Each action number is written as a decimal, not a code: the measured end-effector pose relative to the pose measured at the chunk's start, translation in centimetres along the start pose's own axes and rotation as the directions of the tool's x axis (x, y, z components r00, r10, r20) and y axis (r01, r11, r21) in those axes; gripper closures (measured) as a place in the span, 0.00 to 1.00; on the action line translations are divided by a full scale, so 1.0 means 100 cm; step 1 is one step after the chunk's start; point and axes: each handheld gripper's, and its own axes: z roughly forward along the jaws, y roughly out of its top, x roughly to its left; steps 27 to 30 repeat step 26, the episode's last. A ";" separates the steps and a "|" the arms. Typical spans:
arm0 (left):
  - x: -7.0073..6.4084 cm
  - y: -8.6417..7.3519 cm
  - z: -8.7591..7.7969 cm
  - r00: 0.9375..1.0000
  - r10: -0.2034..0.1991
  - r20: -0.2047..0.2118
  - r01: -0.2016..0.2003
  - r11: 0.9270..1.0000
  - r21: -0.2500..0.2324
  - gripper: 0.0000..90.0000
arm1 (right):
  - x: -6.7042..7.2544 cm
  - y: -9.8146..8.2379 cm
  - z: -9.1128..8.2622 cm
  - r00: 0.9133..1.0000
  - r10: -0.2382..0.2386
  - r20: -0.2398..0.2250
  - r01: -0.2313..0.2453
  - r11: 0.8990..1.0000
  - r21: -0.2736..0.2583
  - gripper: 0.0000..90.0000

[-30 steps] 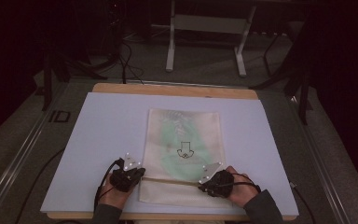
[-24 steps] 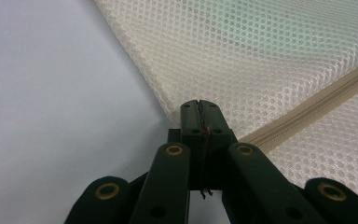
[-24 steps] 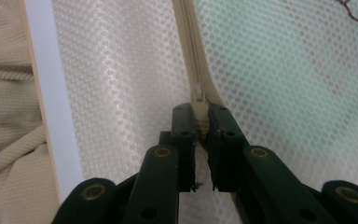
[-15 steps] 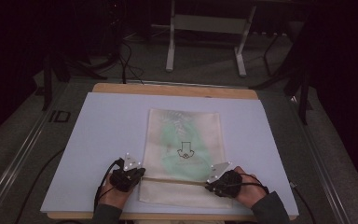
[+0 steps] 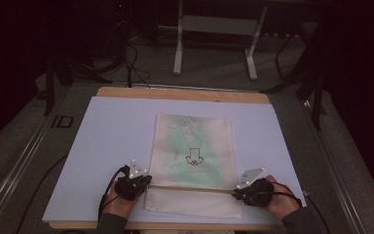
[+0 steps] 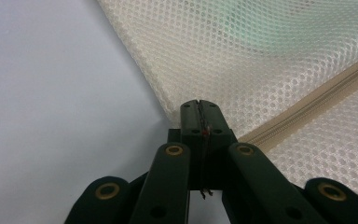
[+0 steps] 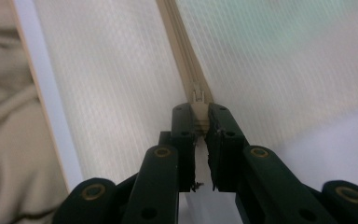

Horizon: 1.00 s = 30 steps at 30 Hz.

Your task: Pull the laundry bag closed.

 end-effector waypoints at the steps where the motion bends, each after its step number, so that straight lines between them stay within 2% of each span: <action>1: 0.000 0.000 0.000 1.000 0.000 0.000 0.000 1.000 0.000 0.99 | -0.002 -0.007 -0.003 1.000 0.017 0.001 -0.017 1.000 -0.005 0.91; 2: 0.000 0.000 0.000 1.000 0.000 0.000 0.000 1.000 0.000 0.99 | -0.002 -0.007 -0.003 1.000 0.017 0.001 -0.017 1.000 -0.005 0.91; 4: -0.001 0.000 0.000 1.000 0.001 -0.004 -0.001 1.000 0.000 0.99 | -0.003 -0.017 -0.004 0.999 0.041 -0.025 -0.042 0.998 -0.048 0.91; 7: -0.001 0.000 0.000 1.000 0.001 -0.004 -0.001 1.000 -0.003 0.99 | -0.002 -0.015 -0.001 0.999 0.035 -0.018 -0.036 0.999 -0.037 0.90; 9: 0.000 -0.002 -0.001 1.000 0.004 0.000 -0.004 1.000 -0.012 0.97 | -0.004 -0.015 -0.002 0.999 0.052 -0.006 -0.053 0.998 -0.042 0.77; 12: -0.002 -0.002 -0.002 1.000 0.009 -0.019 -0.009 1.000 -0.012 0.91 | -0.008 -0.022 -0.003 0.995 0.095 -0.036 -0.097 0.992 -0.081 0.63; 14: -0.004 -0.002 -0.003 0.999 0.027 -0.028 -0.027 1.000 -0.015 0.91 | -0.009 -0.023 -0.003 0.994 0.103 -0.034 -0.106 0.991 -0.078 0.61; 19: -0.001 -0.003 -0.008 0.999 0.022 -0.046 -0.024 0.999 -0.045 0.91 | -0.012 -0.025 -0.005 0.991 0.132 0.000 -0.131 0.986 -0.107 0.56; 21: 0.002 -0.003 -0.010 0.998 0.013 -0.059 -0.016 0.998 -0.054 0.91 | -0.014 -0.026 -0.007 0.989 0.146 0.028 -0.142 0.982 -0.127 0.55; 24: 0.008 -0.003 -0.012 0.997 -0.006 -0.081 0.001 0.998 -0.058 0.90 | -0.019 -0.029 -0.009 0.977 0.203 0.068 -0.190 0.968 -0.167 0.54; 25: 0.011 -0.004 -0.013 0.996 -0.011 -0.094 0.005 0.998 -0.060 0.89 | -0.022 -0.029 -0.009 0.971 0.226 0.078 -0.210 0.961 -0.179 0.53; 26: 0.014 -0.004 -0.014 0.994 -0.016 -0.110 0.009 0.998 -0.057 0.87 | -0.025 -0.031 -0.009 0.961 0.261 0.095 -0.239 0.950 -0.199 0.53; 30: 0.014 -0.004 -0.014 0.994 -0.016 -0.110 0.009 0.998 -0.057 0.87 | -0.025 -0.031 -0.009 0.961 0.261 0.095 -0.239 0.950 -0.199 0.53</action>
